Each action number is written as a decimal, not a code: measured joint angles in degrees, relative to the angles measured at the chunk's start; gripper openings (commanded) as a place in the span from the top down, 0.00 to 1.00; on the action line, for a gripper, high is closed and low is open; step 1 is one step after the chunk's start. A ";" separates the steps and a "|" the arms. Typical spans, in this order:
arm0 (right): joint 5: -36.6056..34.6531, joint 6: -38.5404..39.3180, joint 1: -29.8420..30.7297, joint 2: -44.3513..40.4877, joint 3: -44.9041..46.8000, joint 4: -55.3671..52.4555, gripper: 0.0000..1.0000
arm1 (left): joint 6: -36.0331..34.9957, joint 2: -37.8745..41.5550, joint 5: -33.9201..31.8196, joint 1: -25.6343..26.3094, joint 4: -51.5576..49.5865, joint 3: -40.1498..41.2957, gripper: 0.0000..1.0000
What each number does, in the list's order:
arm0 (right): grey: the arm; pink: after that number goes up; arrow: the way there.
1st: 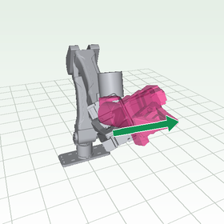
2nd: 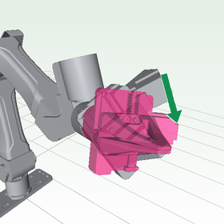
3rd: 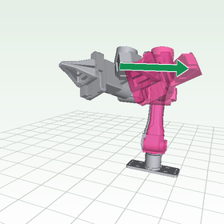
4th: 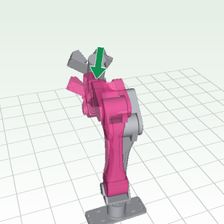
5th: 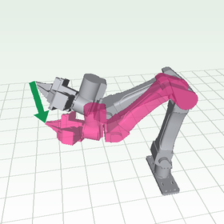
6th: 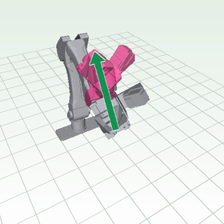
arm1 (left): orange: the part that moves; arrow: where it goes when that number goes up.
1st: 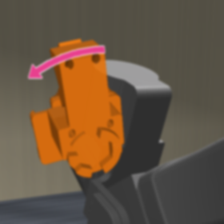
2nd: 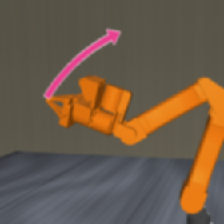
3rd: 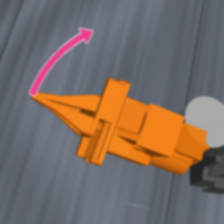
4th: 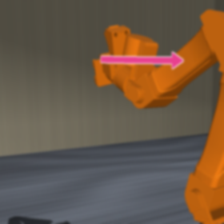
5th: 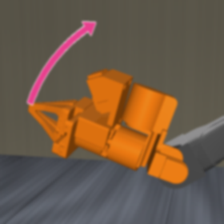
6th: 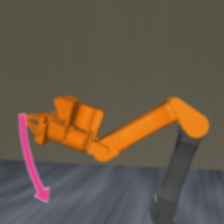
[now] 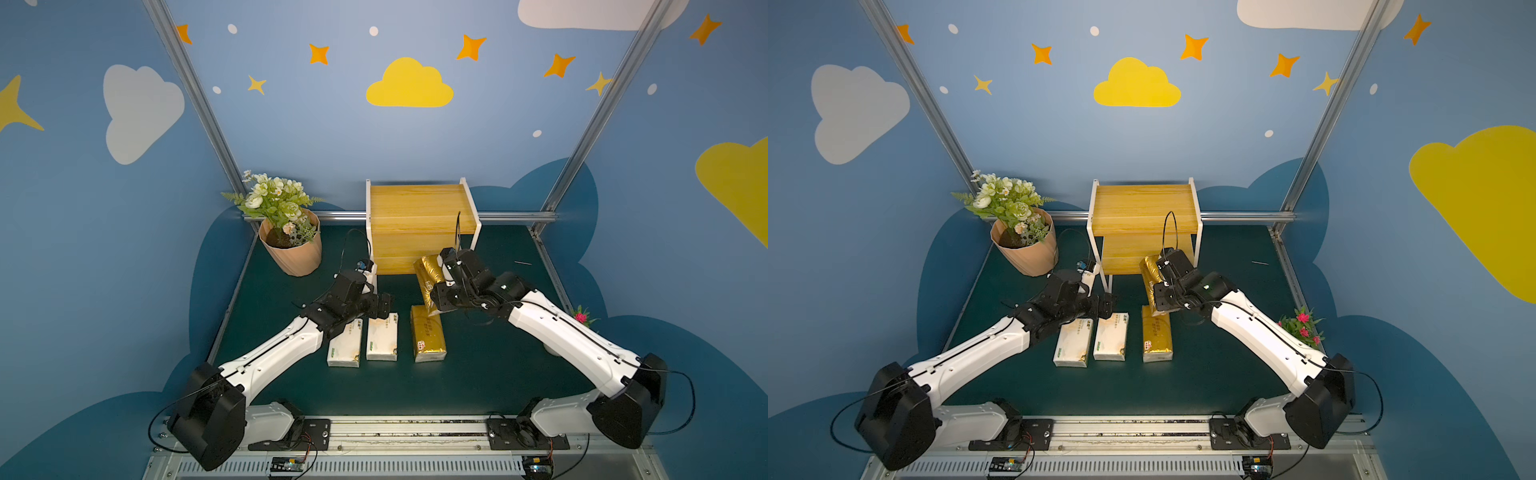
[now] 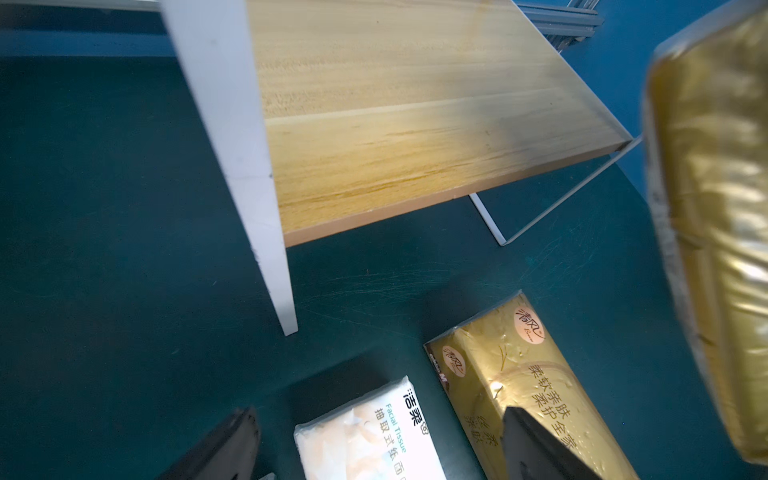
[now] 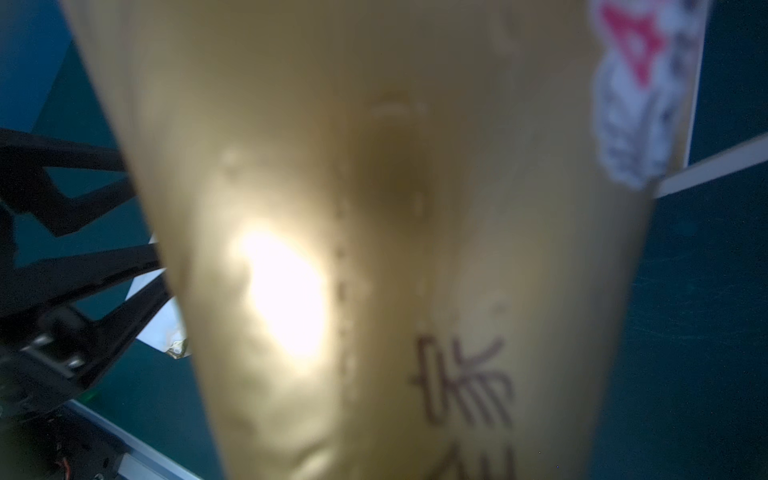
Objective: Place the tissue boxes on the shelf by color
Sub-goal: Place a box of tissues on the shelf.
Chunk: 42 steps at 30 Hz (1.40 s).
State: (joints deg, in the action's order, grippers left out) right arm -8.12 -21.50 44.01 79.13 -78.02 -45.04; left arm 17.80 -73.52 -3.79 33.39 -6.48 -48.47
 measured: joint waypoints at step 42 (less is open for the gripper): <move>-23.93 -5.46 -0.39 11.65 1.31 10.58 0.49 | 0.00 -1.62 -0.63 2.36 -1.05 -0.09 0.02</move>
State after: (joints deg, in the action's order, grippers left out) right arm -32.05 -26.96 43.62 90.78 -76.71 -34.46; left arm 17.80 -75.13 -4.43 35.75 -7.53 -48.56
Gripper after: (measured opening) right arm 0.466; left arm 0.977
